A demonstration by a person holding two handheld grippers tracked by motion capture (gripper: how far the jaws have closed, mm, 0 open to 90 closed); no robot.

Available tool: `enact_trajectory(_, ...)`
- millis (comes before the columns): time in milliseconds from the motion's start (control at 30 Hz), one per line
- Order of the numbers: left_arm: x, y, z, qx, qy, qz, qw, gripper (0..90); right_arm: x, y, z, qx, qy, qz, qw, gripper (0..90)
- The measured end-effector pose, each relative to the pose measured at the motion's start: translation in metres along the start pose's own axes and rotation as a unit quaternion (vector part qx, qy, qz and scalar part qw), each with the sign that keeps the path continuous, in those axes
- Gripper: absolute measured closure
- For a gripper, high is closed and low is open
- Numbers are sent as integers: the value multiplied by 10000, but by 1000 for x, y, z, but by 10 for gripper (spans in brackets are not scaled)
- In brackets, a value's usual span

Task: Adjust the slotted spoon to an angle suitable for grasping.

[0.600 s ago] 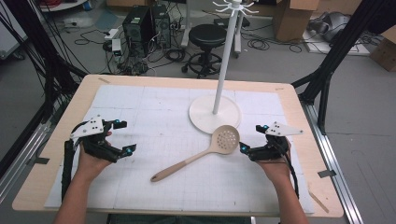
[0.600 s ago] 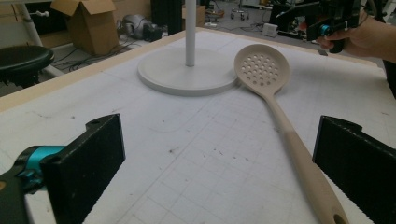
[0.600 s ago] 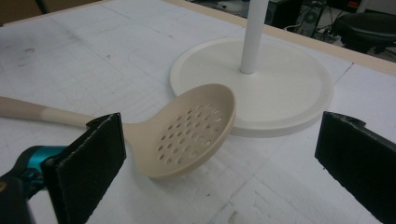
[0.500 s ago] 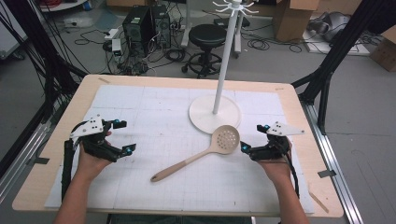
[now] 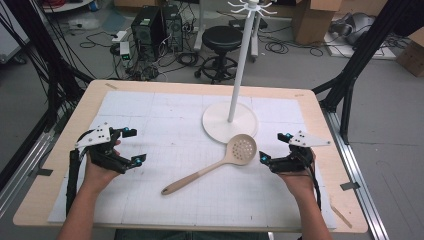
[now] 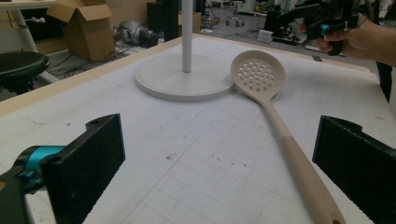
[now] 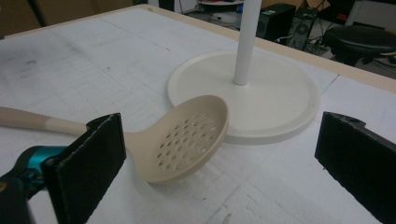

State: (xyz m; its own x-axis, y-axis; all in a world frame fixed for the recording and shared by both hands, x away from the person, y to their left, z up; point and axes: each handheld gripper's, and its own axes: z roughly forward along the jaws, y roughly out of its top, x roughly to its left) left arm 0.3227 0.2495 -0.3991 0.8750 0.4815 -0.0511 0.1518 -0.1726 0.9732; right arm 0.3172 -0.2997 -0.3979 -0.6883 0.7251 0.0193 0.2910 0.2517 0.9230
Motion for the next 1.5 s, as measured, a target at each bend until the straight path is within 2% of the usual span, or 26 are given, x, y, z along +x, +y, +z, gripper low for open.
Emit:
enact_trajectory(233,-2,2,1,-85,-44,17,10000,29,0,0,-1,-48,26,38,10000,7)
enact_trajectory(333,-6,6,2,-160,-134,33,9998,29,-1,0,-3,-69,20,51,10000,7)
enact_trajectory(600,-14,19,11,-119,-272,-42,9996,29,-3,0,-6,-106,-31,117,9999,7)
enact_trajectory(767,-20,27,26,-3,-389,7,9992,29,-5,-1,-7,-129,-53,154,9998,7)
enact_trajectory(833,-22,29,35,72,-423,-15,9991,29,-6,0,-7,-154,-63,148,9998,7)
enact_trajectory(967,-30,34,55,288,-511,70,9983,30,-7,-1,-8,-163,-73,175,9997,7)
enact_trajectory(1000,-34,36,66,458,-536,122,9974,30,-7,-1,-8,-165,-85,175,9997,7)
enact_trajectory(1033,-34,36,66,458,-536,122,9974,30,-7,-1,-8,-159,-91,171,9997,7)
enact_trajectory(1067,-37,38,75,636,-579,193,9961,30,-7,-1,-8,-157,-95,172,9997,7)
enact_trajectory(1133,-39,39,80,721,-593,204,9954,32,-8,-1,-8,-156,-93,166,9997,7)
enact_trajectory(1167,-40,39,88,890,-730,213,9931,81,-8,-1,-8,-148,-101,158,9997,7)
enact_trajectory(1233,-42,39,94,1036,-870,255,9905,212,-8,-1,-8,-136,-109,152,9997,7)
enact_trajectory(1333,-44,38,100,1152,-865,279,9892,214,-9,-2,-8,-119,-120,160,9997,7)
enact_trajectory(1433,-49,35,111,1433,-838,359,9855,220,-9,-2,-8,-112,-125,168,9997,7)
enact_trajectory(1467,-49,35,111,1433,-838,359,9855,222,-9,-2,-8,-112,-123,167,9997,7)
enact_trajectory(1500,-51,34,114,1498,-843,363,9844,230,-9,-2,-8,-108,-125,165,9997,7)
